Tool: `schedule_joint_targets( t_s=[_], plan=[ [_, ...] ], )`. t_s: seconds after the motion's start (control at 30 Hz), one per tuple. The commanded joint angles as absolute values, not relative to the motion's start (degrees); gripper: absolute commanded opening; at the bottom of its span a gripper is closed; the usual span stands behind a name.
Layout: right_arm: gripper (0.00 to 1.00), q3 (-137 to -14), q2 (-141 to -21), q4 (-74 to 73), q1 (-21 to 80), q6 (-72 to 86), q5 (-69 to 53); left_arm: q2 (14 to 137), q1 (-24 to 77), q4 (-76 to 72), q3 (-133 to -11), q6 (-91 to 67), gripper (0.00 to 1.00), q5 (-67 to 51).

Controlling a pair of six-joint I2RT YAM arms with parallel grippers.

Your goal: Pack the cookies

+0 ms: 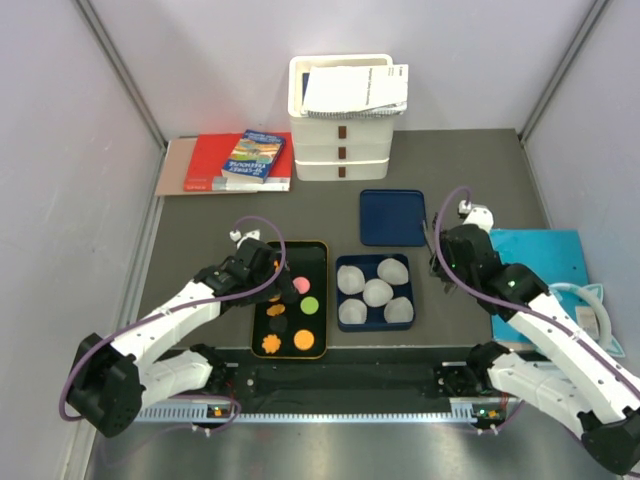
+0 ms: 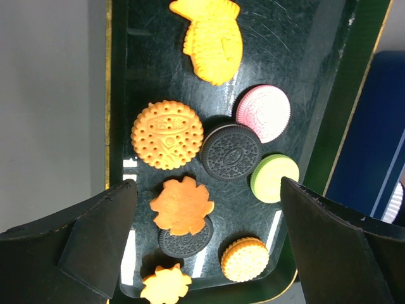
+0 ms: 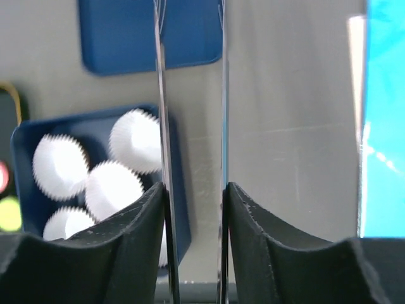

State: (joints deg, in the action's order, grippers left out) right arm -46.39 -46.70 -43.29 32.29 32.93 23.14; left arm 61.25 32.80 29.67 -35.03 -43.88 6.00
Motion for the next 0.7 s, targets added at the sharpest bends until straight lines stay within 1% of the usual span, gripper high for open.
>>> schedule_joint_targets(
  t_s=[0.0, 0.1, 0.13, 0.27, 0.3, 0.33, 0.37, 0.43, 0.47, 0.5, 0.57, 0.63, 0.67],
  plan=[
    [0.36, -50.1, -46.6, -42.3, 36.7, 30.3, 19.1, 59.9, 33.1, 30.0, -36.6, -44.3, 0.99, 8.4],
    [0.34, -52.5, -48.7, -43.0, 41.2, 30.1, 19.8, 59.1, 33.1, 31.3, -37.3, -44.2, 0.99, 10.1],
    [0.28, -53.1, -49.3, -43.0, 42.4, 29.8, 20.5, 58.8, 33.1, 31.6, -37.5, -44.2, 0.99, 10.5],
    [0.26, -56.2, -52.9, -43.2, 48.2, 27.3, 22.4, 56.2, 33.1, 32.3, -37.5, -44.4, 0.99, 11.7],
    [0.17, -57.0, -54.0, -42.9, 50.3, 26.7, 22.6, 55.5, 33.1, 32.5, -37.4, -44.5, 0.99, 12.0],
    [0.16, -57.3, -54.5, -41.9, 51.7, 26.1, 23.4, 54.8, 33.1, 32.6, -37.1, -44.6, 0.99, 12.2],
    [0.11, -57.6, -54.9, -41.4, 52.6, 24.7, 23.7, 53.5, 33.1, 32.7, -36.9, -44.8, 0.99, 12.4],
    [0.09, -58.1, -56.2, -39.6, 55.2, 23.3, 24.9, 52.0, 33.1, 32.8, -36.3, -45.3, 0.99, 12.9],
    [0.03, -58.1, -56.3, -38.7, 55.8, 22.7, 25.1, 50.5, 33.1, 32.8, -36.1, -45.5, 0.99, 13.1],
    [0.0, -57.9, -56.5, -38.1, 57.5, 22.3, 25.7, 49.8, 33.1, 33.0, -35.7, -45.6, 0.99, 13.2],
    [0.0, -56.6, -55.5, -32.4, 59.2, 18.7, 25.8, 48.0, 33.1, 33.4, -35.4, -46.1, 0.99, 13.9],
    [0.0, -52.4, -53.9, -26.2, 60.4, 14.8, 19.8, 46.9, 33.1, 34.2, -35.2, -46.3, 0.99, 14.8],
    [0.0, -51.7, -53.1, -24.5, 60.3, 15.3, 18.2, 46.4, 33.1, 34.5, -35.2, -46.5, 0.99, 15.1]
  ],
)
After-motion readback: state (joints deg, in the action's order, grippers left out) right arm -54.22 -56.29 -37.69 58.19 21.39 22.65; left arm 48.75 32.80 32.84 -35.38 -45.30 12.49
